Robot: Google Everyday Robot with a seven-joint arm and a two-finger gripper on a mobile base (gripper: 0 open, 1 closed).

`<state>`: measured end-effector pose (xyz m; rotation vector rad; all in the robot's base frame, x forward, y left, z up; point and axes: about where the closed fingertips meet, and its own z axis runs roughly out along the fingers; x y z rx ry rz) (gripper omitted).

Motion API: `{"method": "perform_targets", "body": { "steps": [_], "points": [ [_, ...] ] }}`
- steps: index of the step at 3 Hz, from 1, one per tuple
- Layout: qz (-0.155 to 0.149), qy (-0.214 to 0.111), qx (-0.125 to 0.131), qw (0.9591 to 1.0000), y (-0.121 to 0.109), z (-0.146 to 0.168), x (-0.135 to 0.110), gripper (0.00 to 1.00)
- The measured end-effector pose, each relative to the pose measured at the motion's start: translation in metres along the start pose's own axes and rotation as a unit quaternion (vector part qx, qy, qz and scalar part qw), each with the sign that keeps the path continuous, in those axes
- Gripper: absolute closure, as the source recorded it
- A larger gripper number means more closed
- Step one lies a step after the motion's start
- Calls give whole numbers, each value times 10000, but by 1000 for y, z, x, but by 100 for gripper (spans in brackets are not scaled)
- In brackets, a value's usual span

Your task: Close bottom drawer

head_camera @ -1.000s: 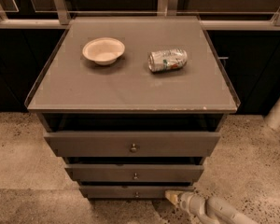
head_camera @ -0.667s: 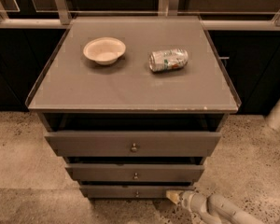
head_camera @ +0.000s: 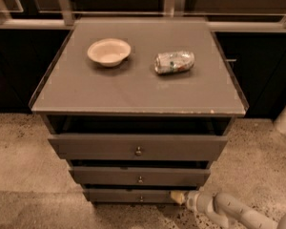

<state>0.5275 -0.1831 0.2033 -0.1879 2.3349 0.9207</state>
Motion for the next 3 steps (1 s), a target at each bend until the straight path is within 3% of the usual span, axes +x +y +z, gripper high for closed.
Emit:
{"method": "perform_targets", "body": {
  "steps": [1, 2, 3],
  "points": [
    [112, 414, -13, 9991, -6, -14, -1, 100],
    [224, 1296, -158, 9912, -1, -41, -15, 84],
    [238, 1366, -163, 9902, -1, -45, -12, 61]
  ]
}}
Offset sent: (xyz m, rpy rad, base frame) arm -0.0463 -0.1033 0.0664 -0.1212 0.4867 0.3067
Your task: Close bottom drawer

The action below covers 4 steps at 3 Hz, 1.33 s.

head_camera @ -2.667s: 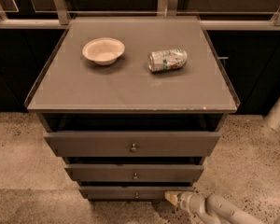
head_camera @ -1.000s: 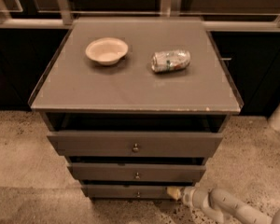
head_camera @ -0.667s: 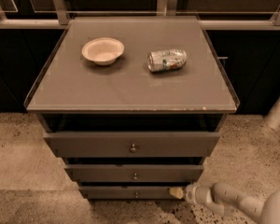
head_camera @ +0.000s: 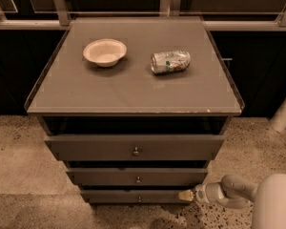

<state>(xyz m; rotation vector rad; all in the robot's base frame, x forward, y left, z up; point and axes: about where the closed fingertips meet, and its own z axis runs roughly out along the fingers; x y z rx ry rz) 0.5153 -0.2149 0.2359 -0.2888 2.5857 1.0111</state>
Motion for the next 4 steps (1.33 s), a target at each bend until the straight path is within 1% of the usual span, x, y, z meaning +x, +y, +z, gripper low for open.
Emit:
{"method": "perform_targets", "body": {
  "steps": [1, 2, 3, 4],
  "points": [
    [-7, -27, -102, 9999, 0, 1, 1, 38],
    [271, -182, -63, 9994, -19, -18, 15, 14],
    [851, -511, 218, 9948, -48, -61, 44, 0],
    [851, -510, 217, 9948, -48, -61, 44, 0]
  ]
}}
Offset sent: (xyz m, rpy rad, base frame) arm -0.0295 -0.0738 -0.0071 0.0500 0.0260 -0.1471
